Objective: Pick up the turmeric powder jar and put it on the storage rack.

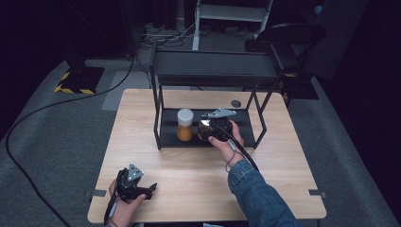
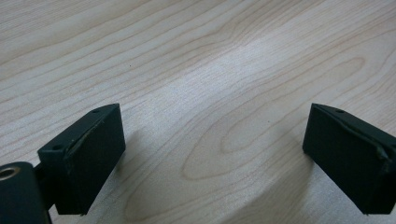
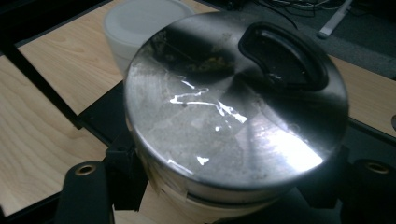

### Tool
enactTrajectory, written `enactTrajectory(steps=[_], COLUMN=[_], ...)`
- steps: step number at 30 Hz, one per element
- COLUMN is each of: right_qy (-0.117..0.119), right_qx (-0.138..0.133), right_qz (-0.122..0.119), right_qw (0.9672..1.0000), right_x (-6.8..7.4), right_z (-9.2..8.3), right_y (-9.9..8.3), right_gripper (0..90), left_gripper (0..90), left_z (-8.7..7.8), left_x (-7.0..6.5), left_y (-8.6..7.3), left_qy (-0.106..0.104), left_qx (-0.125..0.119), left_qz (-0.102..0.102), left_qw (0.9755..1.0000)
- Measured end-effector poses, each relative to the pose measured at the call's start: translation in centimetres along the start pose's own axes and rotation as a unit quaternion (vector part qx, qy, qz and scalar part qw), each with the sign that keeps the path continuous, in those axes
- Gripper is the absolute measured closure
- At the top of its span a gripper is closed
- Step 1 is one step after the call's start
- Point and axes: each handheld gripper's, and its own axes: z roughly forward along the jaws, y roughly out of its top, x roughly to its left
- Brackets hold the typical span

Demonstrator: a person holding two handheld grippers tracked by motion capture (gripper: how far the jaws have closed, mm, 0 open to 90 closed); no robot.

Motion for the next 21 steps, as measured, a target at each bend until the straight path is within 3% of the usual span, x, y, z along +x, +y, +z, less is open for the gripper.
enactTrajectory(steps=[21], right_qy=[-0.023], right_qx=[0.019], right_qz=[0.024], right_qw=[0.9993], right_x=[-1.1], right_z=[3.3], right_y=[-1.2], right_gripper=[31.5], left_gripper=[5.6], left_z=[0.0], left_x=[0.0], left_y=[0.0], left_qy=[0.0], left_qx=[-0.001], left_qz=[-0.001], left_qw=[1.0])
